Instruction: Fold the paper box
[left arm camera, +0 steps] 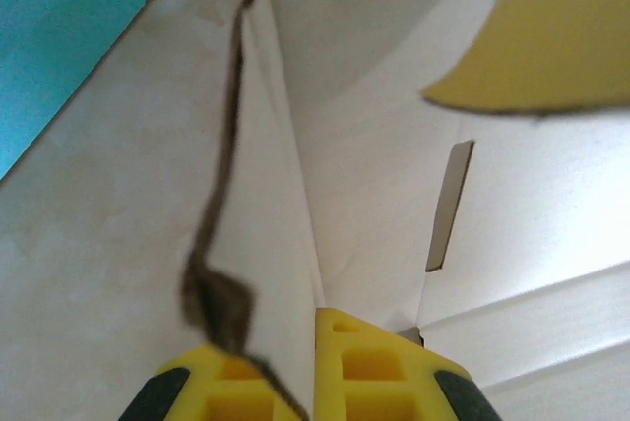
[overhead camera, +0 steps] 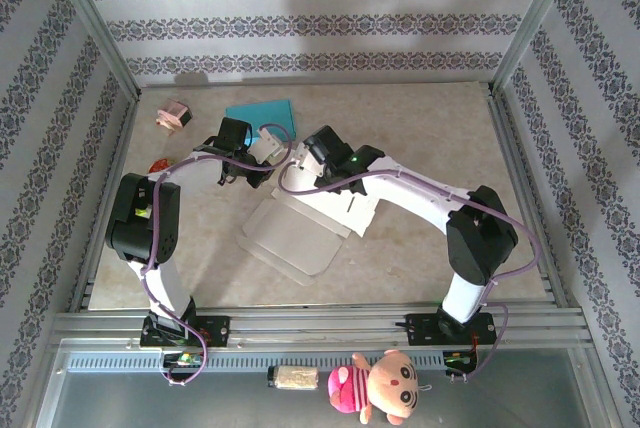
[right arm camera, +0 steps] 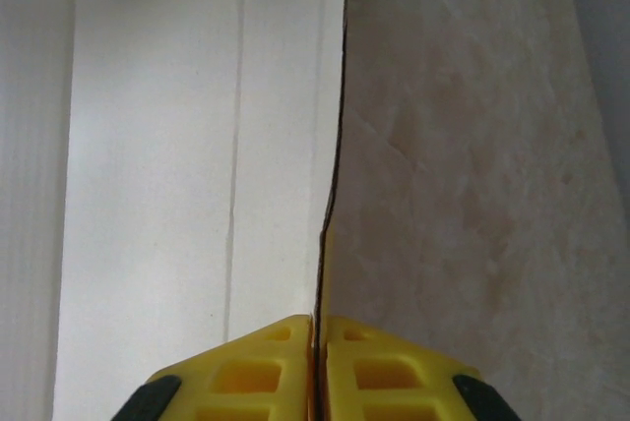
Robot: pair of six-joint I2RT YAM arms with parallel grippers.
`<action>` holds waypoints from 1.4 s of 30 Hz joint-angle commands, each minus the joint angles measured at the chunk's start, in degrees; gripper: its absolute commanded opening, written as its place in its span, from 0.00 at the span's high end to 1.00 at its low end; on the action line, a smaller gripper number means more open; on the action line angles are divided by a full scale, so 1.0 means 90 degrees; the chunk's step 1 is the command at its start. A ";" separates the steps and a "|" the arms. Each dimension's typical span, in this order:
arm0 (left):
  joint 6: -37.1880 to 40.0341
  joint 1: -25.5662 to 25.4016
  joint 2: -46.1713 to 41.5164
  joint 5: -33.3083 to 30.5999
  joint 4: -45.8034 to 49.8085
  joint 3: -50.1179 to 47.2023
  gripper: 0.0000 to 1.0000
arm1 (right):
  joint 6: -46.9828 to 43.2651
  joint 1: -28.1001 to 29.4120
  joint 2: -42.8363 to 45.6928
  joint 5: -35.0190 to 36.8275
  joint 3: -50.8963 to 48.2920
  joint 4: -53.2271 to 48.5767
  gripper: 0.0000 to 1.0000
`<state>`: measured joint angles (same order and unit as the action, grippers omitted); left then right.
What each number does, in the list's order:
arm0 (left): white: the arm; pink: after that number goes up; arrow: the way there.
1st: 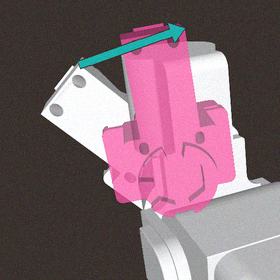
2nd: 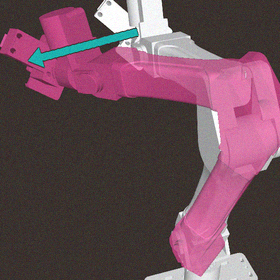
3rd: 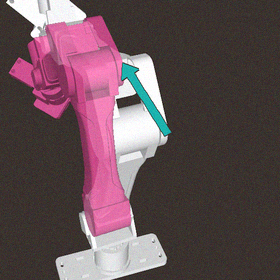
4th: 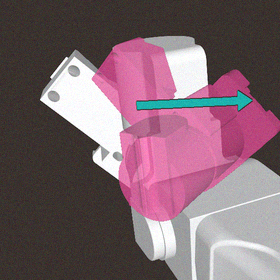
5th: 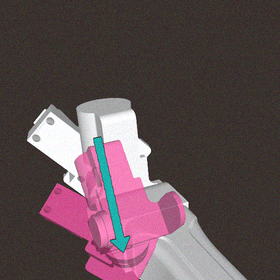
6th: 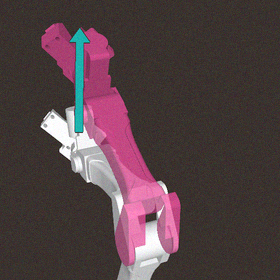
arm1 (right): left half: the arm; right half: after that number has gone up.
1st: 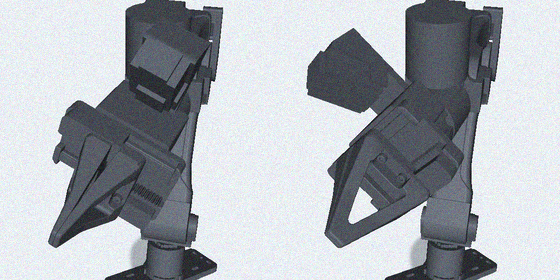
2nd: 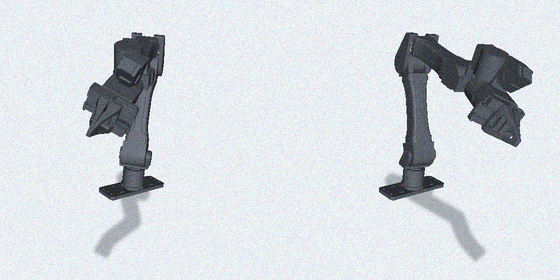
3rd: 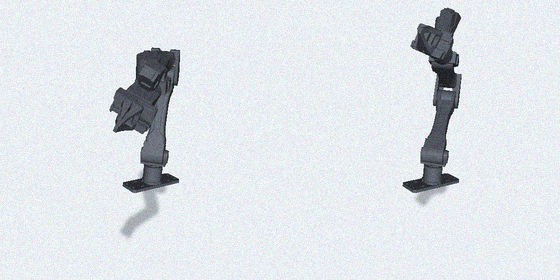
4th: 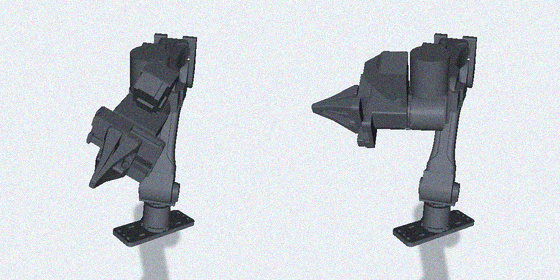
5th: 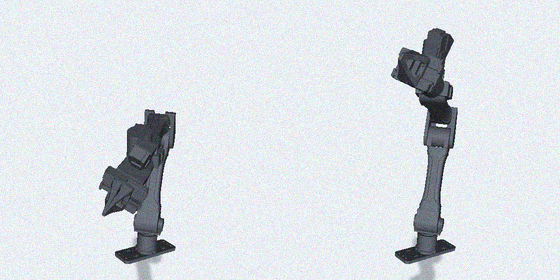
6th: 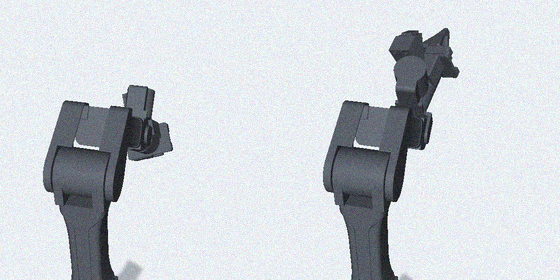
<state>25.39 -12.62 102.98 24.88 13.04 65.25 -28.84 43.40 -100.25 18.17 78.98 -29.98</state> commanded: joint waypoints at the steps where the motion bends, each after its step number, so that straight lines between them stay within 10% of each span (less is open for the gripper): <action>1: -0.0673 0.0074 -0.0341 0.0109 -0.0239 -0.0231 0.97 | -0.0486 0.0196 0.0049 0.1061 -0.0058 0.0355 0.91; 13: -0.3178 0.0067 -0.1820 0.0410 -0.3416 -0.2315 0.61 | -0.2256 0.0735 0.0201 0.2691 -0.1349 0.2787 0.92; 24: -0.4608 0.1380 -0.2173 -0.0062 -0.1306 -0.1488 0.58 | -0.2847 0.0917 0.0592 0.2810 -0.1938 0.3816 0.91; 42: -0.4080 0.0839 -0.0470 0.2501 -0.0686 -0.0398 0.72 | -0.3407 0.1022 0.0692 0.2743 -0.2222 0.4579 0.90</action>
<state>-10.96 -4.08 100.49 41.41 9.43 63.11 -57.45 51.64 -94.41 41.56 59.88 8.08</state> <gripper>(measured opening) 0.278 0.103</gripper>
